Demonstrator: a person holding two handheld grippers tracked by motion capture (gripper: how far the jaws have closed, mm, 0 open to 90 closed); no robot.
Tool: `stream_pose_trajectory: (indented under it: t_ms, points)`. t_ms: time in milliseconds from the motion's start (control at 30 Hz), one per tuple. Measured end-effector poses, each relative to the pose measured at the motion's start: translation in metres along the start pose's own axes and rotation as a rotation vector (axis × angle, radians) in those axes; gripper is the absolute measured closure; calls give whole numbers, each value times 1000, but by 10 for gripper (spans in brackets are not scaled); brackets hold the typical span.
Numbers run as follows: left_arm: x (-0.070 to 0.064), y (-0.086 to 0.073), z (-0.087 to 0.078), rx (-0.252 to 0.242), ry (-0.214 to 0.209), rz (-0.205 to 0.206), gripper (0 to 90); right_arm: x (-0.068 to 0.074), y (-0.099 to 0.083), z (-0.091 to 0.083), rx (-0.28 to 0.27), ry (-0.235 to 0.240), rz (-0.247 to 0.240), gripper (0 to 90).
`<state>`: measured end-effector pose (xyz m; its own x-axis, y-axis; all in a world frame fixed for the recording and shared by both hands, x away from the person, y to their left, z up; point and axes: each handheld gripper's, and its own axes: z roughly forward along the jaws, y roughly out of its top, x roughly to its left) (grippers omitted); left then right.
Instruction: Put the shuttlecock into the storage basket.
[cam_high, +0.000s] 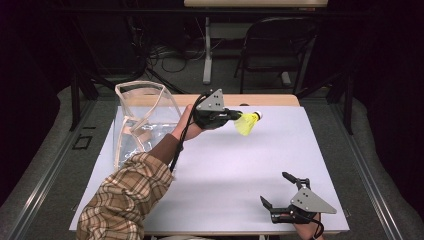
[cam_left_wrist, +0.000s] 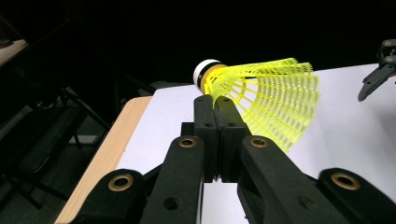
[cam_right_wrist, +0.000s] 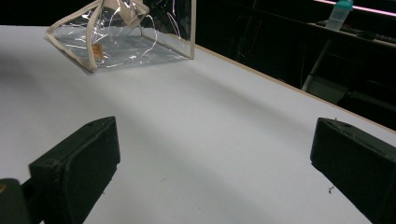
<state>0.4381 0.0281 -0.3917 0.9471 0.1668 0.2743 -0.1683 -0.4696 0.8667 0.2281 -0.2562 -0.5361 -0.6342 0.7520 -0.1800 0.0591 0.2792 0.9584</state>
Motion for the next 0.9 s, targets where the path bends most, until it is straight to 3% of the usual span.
stream_pose_trajectory:
  t_ms: [900]
  points:
    - [20,-3,-42,-15,96,-38,898,0,-1,1,4,7,2,0]
